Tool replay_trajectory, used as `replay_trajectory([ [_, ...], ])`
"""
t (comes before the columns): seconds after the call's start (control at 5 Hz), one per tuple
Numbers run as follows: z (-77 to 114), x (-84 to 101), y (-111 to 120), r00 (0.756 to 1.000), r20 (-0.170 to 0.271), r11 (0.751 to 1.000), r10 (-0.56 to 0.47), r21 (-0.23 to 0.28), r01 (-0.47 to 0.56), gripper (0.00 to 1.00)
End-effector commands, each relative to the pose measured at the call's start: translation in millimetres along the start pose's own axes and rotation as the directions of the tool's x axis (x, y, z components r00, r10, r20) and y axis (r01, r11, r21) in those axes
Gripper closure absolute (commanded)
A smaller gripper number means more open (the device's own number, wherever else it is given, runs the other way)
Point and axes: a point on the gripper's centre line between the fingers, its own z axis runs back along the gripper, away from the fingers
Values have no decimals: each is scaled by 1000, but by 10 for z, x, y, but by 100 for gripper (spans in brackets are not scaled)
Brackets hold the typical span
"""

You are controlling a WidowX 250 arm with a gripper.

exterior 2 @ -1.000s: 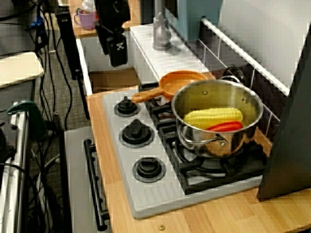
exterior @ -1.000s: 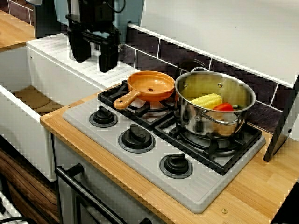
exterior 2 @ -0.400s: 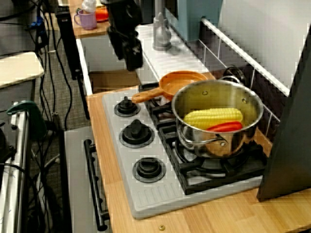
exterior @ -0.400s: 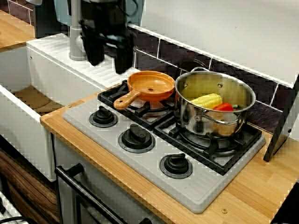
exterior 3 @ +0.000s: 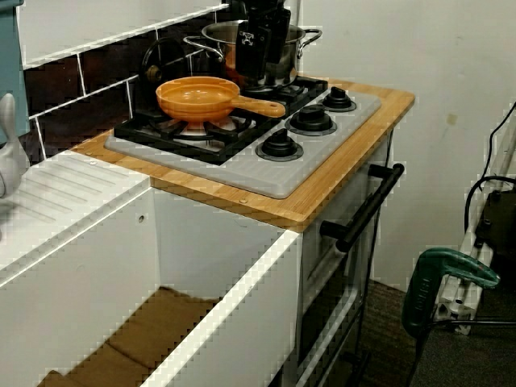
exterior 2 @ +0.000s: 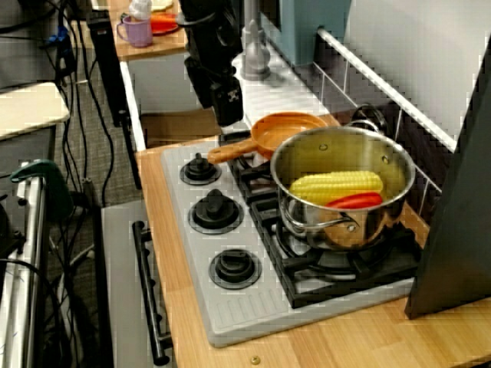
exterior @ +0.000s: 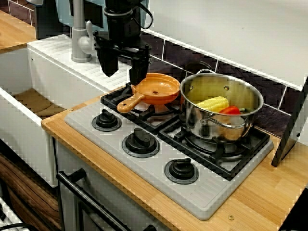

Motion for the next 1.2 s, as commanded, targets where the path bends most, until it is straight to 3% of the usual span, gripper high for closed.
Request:
replay_trajectory([
  [0.0,17,-57,-115,999,34,1000,-26,5,25,0],
  [0.2,-10,-154,-146,998,60,1000,-19,25,17,0],
  [0.6,-170,-90,-69,999,48,999,5,34,-7,0],
  [1.0,-176,-62,-13,999,39,1000,11,20,-12,0],
])
